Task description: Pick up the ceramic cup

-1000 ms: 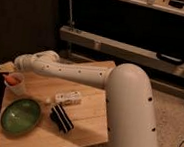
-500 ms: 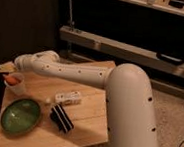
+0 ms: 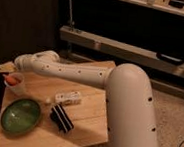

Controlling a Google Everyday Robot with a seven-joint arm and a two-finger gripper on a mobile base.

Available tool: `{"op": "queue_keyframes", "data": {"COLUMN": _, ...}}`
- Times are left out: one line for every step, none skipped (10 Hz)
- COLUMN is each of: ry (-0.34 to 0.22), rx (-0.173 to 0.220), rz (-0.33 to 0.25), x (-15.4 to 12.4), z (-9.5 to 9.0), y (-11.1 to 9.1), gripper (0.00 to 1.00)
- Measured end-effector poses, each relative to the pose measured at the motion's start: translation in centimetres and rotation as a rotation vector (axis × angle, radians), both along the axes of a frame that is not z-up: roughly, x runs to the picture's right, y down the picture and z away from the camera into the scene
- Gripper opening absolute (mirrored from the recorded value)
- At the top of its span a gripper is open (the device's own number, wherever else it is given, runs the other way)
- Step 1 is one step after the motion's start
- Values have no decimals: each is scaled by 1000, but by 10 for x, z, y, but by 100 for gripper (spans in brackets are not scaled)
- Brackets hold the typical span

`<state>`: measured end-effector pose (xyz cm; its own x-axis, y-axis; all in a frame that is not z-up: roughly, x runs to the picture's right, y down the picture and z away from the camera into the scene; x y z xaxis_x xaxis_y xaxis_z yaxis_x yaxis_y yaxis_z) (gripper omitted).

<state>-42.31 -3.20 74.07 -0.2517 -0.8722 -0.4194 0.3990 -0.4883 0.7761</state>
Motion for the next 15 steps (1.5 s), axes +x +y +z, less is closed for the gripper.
{"op": "queue_keyframes", "data": {"ry": 0, "rx": 0, "rz": 0, "x": 0, "z": 0, "y": 0, "gripper": 80}}
{"op": "queue_keyframes", "data": {"ry": 0, "rx": 0, "rz": 0, "x": 0, "z": 0, "y": 0, "gripper": 80}}
{"op": "queue_keyframes", "data": {"ry": 0, "rx": 0, "rz": 0, "x": 0, "z": 0, "y": 0, "gripper": 80}}
{"op": "queue_keyframes", "data": {"ry": 0, "rx": 0, "rz": 0, "x": 0, "z": 0, "y": 0, "gripper": 80}}
{"op": "queue_keyframes", "data": {"ry": 7, "rx": -2, "rz": -6, "x": 0, "z": 0, "y": 0, "gripper": 80}}
{"op": "queue_keyframes", "data": {"ry": 44, "rx": -21, "rz": -24, "x": 3, "z": 0, "y": -2, "gripper": 80}}
{"op": "queue_keyframes", "data": {"ry": 117, "rx": -41, "rz": -43, "x": 7, "z": -3, "y": -4, "gripper": 80}}
{"op": "queue_keyframes", "data": {"ry": 221, "rx": -52, "rz": -55, "x": 13, "z": -10, "y": -4, "gripper": 80}}
{"op": "queue_keyframes", "data": {"ry": 300, "rx": -48, "rz": -47, "x": 21, "z": -15, "y": -4, "gripper": 80}}
{"op": "queue_keyframes", "data": {"ry": 366, "rx": -46, "rz": -38, "x": 35, "z": -18, "y": -4, "gripper": 80}}
{"op": "queue_keyframes", "data": {"ry": 419, "rx": -55, "rz": -33, "x": 48, "z": -20, "y": -4, "gripper": 80}}
{"op": "queue_keyframes", "data": {"ry": 437, "rx": -72, "rz": -29, "x": 53, "z": -17, "y": 1, "gripper": 80}}
{"op": "queue_keyframes", "data": {"ry": 445, "rx": -88, "rz": -19, "x": 59, "z": -11, "y": 5, "gripper": 80}}
{"op": "queue_keyframes", "data": {"ry": 453, "rx": -109, "rz": -12, "x": 69, "z": 2, "y": 10, "gripper": 80}}
{"op": "queue_keyframes", "data": {"ry": 454, "rx": -136, "rz": -13, "x": 71, "z": 14, "y": 17, "gripper": 80}}
